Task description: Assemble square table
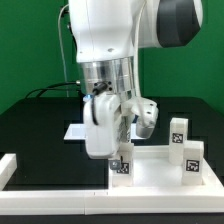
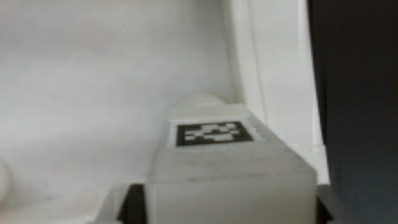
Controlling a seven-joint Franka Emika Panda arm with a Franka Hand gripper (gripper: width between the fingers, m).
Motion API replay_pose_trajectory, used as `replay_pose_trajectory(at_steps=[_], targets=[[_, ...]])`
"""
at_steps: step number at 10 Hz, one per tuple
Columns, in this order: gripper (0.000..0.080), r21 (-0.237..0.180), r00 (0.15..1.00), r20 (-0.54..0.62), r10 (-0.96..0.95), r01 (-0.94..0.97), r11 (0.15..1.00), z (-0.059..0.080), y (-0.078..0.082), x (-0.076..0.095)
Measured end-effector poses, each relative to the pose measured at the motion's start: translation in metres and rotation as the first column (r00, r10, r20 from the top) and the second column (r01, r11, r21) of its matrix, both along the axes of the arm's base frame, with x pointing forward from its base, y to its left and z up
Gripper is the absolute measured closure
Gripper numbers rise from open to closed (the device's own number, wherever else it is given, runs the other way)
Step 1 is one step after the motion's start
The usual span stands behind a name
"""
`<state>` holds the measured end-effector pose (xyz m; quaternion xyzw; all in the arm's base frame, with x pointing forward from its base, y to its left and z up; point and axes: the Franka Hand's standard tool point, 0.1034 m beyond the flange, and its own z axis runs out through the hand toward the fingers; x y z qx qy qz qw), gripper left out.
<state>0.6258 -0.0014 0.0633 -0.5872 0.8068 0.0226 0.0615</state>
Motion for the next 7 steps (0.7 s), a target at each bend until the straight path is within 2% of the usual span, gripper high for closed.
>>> replay_pose_trajectory(at_steps=[3,7], targets=[[0.0502,-0.004,0.989,-0.004,-0.146,0.146,0.989,0.0008,0.0007,-0.0008],[0.0496,-0.008,0.986,-0.011,-0.166,0.166,0.986,-0.0007,0.0007,-0.0021]])
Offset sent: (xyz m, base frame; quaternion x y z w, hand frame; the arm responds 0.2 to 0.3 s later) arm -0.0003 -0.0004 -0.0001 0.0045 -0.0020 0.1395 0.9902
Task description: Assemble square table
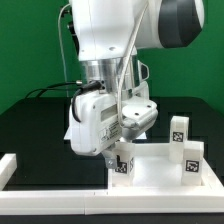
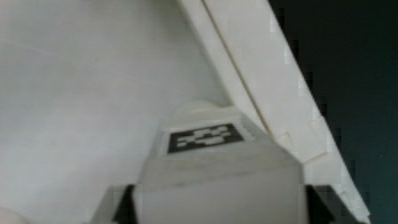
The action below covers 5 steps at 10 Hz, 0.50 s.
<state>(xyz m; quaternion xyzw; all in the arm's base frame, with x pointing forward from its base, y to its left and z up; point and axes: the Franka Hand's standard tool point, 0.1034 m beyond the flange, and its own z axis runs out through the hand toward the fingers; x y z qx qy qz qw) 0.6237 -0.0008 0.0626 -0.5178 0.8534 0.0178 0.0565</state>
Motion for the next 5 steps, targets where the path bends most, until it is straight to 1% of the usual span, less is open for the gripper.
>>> replay_pose_trajectory(at_steps=[1,2,3,5], targets=[[0.033,0.001,1.0,0.002,0.003,-0.003,1.0,0.001,0.002,0.0],[0.0187,0.006,1.0,0.012,0.011,-0.011,1.0,0.009,0.008,0.001],[0.0161,0.013,0.999,0.029,0.018,-0.019,1.0,0.022,0.013,0.003],[0.0151,0.049,0.997,0.075,0.026,-0.03,0.998,0.066,0.026,0.003]])
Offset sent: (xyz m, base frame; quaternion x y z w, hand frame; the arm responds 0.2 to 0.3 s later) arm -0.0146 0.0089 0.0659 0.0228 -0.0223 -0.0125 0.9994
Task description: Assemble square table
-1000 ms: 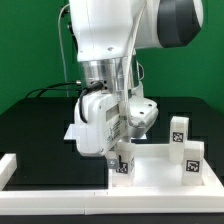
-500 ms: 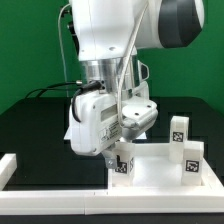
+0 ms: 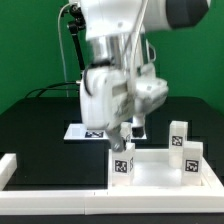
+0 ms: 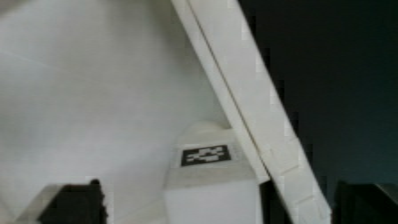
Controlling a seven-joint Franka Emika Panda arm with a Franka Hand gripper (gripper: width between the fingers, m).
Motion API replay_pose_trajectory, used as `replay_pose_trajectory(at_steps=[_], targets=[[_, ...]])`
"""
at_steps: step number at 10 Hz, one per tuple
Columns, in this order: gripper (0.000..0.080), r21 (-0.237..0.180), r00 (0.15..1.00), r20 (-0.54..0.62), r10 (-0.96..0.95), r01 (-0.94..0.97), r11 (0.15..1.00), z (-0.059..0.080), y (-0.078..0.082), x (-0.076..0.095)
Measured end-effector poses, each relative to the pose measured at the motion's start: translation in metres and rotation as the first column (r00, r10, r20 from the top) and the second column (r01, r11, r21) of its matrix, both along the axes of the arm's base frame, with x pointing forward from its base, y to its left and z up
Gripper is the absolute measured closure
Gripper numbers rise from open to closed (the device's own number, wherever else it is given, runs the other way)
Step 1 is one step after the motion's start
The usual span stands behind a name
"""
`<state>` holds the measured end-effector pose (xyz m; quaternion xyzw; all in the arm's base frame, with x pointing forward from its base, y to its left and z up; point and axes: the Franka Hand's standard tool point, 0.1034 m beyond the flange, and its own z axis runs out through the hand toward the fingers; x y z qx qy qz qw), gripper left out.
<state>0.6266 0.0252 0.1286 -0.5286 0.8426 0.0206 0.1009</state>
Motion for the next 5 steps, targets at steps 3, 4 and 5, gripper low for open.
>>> replay_pose_trajectory(at_steps=[3,4,5], targets=[[0.015,-0.001,1.0,0.002,0.003,-0.003,1.0,-0.0002,0.0009,0.0],[0.015,-0.002,1.0,0.002,0.003,-0.003,1.0,-0.0004,0.001,0.0001],[0.015,-0.002,1.0,0.002,0.003,-0.003,1.0,-0.0008,0.001,0.0]])
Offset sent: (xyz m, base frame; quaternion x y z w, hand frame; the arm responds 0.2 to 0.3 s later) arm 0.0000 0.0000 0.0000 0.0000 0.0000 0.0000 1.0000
